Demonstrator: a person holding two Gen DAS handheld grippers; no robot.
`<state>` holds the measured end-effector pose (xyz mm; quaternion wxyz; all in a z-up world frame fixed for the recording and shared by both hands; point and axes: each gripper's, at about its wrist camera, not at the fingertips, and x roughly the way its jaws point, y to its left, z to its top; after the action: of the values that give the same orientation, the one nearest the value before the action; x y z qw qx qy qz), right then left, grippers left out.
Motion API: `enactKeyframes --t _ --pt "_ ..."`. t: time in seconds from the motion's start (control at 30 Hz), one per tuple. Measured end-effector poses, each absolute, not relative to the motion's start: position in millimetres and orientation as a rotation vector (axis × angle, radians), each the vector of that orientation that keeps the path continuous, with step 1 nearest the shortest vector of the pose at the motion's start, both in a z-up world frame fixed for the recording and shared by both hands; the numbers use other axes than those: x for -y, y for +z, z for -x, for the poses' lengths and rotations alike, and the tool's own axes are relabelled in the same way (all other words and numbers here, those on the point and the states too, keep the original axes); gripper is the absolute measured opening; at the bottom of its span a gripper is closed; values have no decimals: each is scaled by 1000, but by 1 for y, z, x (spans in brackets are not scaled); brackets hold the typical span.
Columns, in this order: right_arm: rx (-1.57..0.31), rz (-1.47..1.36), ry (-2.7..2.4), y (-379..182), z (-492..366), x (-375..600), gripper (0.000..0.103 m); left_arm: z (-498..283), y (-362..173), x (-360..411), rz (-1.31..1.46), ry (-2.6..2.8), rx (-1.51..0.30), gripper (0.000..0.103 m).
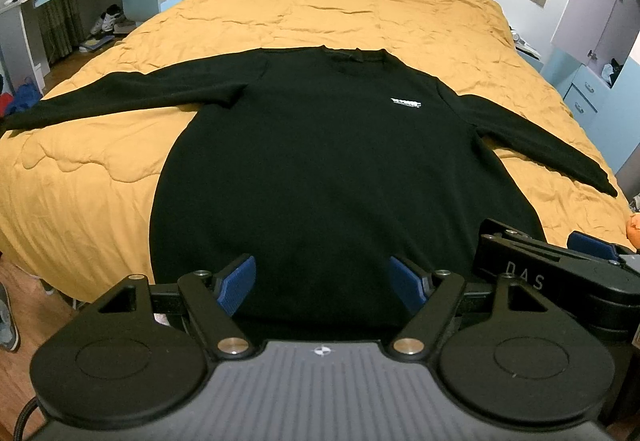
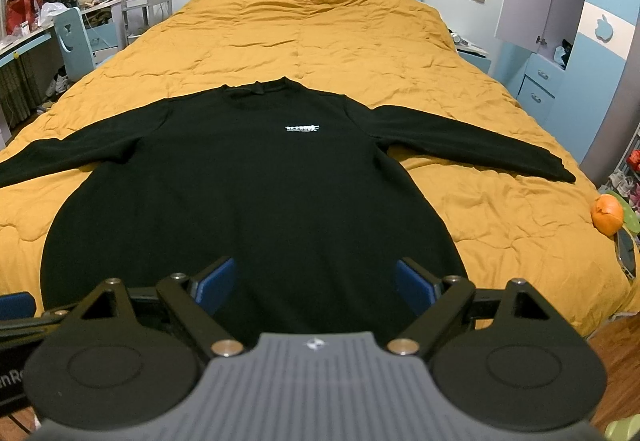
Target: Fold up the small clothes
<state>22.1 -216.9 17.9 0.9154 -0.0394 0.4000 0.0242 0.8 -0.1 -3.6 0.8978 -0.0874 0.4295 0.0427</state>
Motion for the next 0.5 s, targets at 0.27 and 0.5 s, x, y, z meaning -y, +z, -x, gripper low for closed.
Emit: enactKeyframes --t 0.27,0.5 --pt "-827 82 48 18 -23 218 83 -1 -5 0 181 89 -892 89" --pt "-827 84 46 19 -22 218 83 -1 -6 1 182 89 -894 89"
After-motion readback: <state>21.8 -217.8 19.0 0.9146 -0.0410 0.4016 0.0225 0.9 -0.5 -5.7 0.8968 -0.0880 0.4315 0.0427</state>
